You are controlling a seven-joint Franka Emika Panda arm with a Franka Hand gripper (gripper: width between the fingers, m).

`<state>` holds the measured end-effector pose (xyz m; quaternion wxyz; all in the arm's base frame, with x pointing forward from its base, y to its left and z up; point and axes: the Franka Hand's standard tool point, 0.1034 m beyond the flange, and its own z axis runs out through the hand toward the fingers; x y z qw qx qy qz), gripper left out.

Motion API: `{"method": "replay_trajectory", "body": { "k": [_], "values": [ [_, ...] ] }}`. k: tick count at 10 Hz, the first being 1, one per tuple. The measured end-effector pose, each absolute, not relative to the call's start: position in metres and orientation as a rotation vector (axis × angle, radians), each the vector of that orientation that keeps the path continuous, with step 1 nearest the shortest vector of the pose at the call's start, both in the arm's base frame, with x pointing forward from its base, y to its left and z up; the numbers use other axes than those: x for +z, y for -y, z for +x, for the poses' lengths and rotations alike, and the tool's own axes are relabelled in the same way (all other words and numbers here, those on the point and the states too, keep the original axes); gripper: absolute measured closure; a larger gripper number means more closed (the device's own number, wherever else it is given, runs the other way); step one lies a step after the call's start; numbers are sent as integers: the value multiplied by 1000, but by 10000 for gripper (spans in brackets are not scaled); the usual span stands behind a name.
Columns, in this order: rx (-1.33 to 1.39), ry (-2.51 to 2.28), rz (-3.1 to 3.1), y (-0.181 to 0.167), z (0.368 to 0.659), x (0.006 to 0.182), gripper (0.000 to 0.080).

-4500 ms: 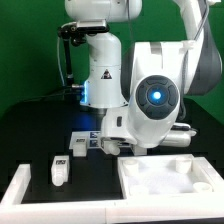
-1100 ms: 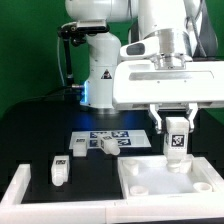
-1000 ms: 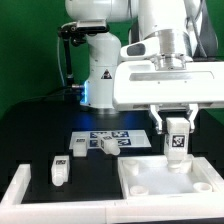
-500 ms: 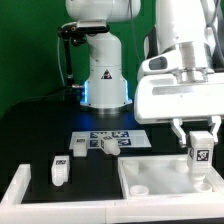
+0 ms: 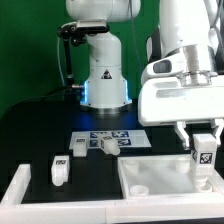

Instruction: Assemble one leg

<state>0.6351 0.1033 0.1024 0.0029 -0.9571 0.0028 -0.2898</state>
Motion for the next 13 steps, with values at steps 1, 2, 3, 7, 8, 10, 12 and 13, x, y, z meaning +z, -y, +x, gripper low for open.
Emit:
{"method": "replay_trajectory", "body": {
  "k": [1, 2, 3, 7, 8, 10, 12, 13],
  "values": [
    [-903, -7, -3004, -104, 634, 99, 512],
    [-898, 0, -3004, -107, 633, 97, 512],
    [-893, 3, -3005, -108, 632, 95, 512],
    [-897, 8, -3001, -111, 632, 95, 512],
    [-891, 11, -3002, -113, 631, 93, 512],
    [-887, 17, -3004, -114, 630, 90, 512],
    [-879, 27, -3012, -115, 626, 80, 512],
    [-891, 29, -3011, -115, 627, 78, 512]
  ]
}}
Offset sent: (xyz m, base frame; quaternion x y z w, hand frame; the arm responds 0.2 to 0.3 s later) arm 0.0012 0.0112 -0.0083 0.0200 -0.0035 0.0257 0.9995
